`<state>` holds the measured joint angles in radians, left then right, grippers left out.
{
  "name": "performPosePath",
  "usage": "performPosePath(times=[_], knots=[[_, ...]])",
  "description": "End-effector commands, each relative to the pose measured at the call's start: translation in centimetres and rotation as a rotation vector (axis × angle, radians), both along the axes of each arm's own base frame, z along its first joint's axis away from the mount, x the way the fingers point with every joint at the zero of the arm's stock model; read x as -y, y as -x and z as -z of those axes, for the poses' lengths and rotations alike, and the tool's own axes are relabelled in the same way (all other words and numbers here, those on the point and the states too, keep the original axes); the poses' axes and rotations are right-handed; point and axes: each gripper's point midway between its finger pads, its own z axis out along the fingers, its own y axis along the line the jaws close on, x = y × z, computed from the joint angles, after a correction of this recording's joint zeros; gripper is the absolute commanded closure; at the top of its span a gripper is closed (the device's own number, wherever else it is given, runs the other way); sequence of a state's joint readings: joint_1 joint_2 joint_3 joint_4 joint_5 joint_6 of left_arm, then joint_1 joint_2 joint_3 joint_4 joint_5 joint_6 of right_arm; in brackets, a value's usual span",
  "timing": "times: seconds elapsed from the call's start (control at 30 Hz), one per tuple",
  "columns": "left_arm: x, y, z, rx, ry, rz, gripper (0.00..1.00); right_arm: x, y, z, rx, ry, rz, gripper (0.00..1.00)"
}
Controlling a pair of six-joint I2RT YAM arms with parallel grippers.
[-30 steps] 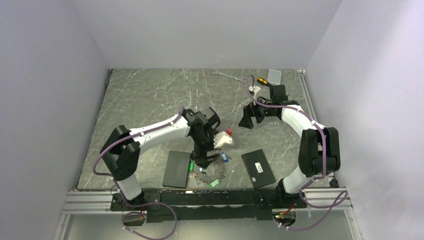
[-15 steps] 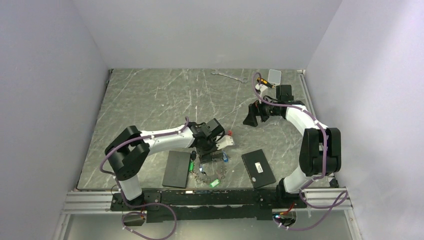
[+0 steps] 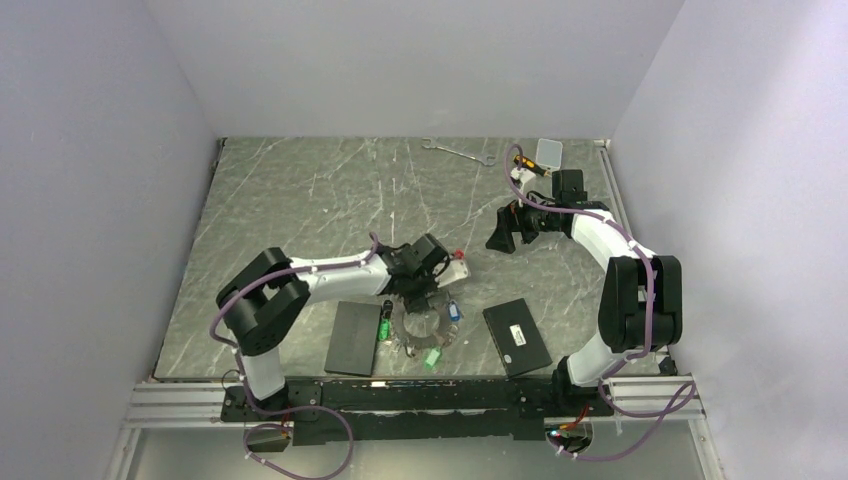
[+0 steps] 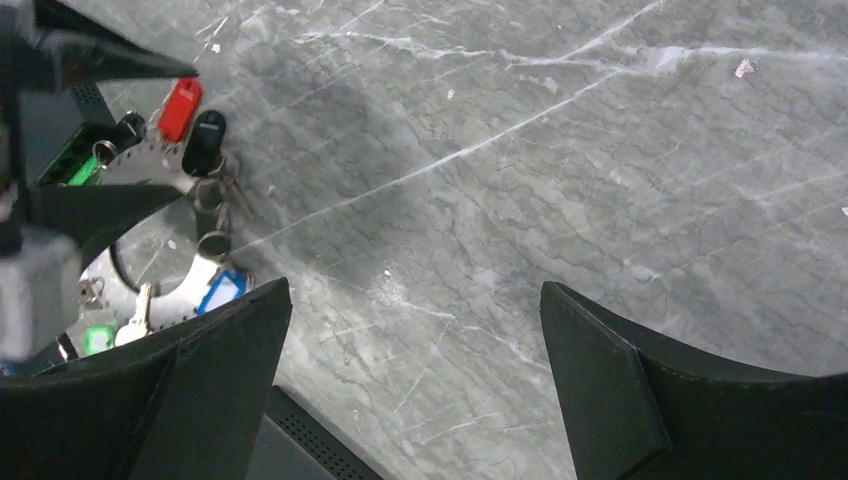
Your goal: Remove the keys from the keyring
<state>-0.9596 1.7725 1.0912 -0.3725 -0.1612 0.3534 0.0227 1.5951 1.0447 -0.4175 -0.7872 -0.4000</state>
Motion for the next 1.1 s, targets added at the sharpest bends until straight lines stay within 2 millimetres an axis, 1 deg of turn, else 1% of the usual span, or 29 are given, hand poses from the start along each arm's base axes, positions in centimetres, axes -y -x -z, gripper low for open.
performPosePath(times=[0.0,0.03,0.13,0.23,0.3,0.37,0.43,0.5,0.57,0.6,0.7,0.73,0.83,0.9,1.0,1.07], knots=[[-1.6,-5.1,1.4,-0.043,0.025,-0.124,0.11,-0.1,-1.3,-1.8,0.066,-0.013,-0.004,0.0],[-2.2,-6.8,1.2,-0.054,0.047,-0.162,0.11,-0.1,-1.3,-1.7,0.064,-0.014,-0.004,0.0],[-3.1,-10.5,0.8,-0.074,0.109,-0.211,0.1,0.0,-1.3,-1.5,0.059,-0.014,-0.003,0.0],[-2.7,-13.1,0.6,-0.181,0.214,-0.201,0.1,0.0,-1.3,-1.2,0.051,-0.013,-0.005,0.0],[-2.7,-15.3,0.6,-0.199,0.248,-0.211,0.1,-0.1,-1.2,-0.9,0.042,-0.015,-0.006,0.0],[-3.3,-17.7,0.2,-0.199,0.263,-0.241,0.1,-0.1,-1.2,-0.8,0.034,-0.02,-0.008,0.0],[-3.7,-19.9,-1.2,-0.221,0.331,-0.266,0.1,-0.3,-1.1,-0.8,0.027,-0.028,-0.012,0.0],[-4.5,-21.0,-2.8,-0.266,0.395,-0.283,0.1,-0.4,-1.0,-0.9,0.026,-0.032,-0.014,0.0],[-5.2,-20.5,-4.6,-0.311,0.438,-0.266,0.1,-0.4,-1.0,-1.1,0.029,-0.034,-0.013,0.0],[-5.3,-19.9,-5.5,-0.315,0.445,-0.24,0.09,-0.4,-1.0,-1.2,0.03,-0.036,-0.013,0.0],[-5.3,-17.0,-7.5,-0.305,0.452,-0.159,0.09,-0.5,-1.0,-1.5,0.037,-0.042,-0.012,0.0],[-5.2,-16.0,-8.8,-0.291,0.47,-0.14,0.1,-0.5,-1.0,-1.5,0.037,-0.045,-0.011,0.0],[-4.4,-12.3,-8.9,-0.358,0.479,-0.106,0.14,-0.6,-1.0,-1.6,0.039,-0.051,-0.01,0.0],[-3.9,-10.5,-8.4,-0.399,0.464,-0.111,0.18,-0.6,-1.0,-1.6,0.039,-0.052,-0.008,0.0],[-2.8,-8.9,-7.9,-0.443,0.453,-0.118,0.23,-0.6,-1.1,-1.7,0.041,-0.055,-0.003,0.0],[-1.9,-8.5,-7.4,-0.443,0.443,-0.118,0.27,-0.6,-1.1,-1.8,0.042,-0.056,-0.001,0.0]])
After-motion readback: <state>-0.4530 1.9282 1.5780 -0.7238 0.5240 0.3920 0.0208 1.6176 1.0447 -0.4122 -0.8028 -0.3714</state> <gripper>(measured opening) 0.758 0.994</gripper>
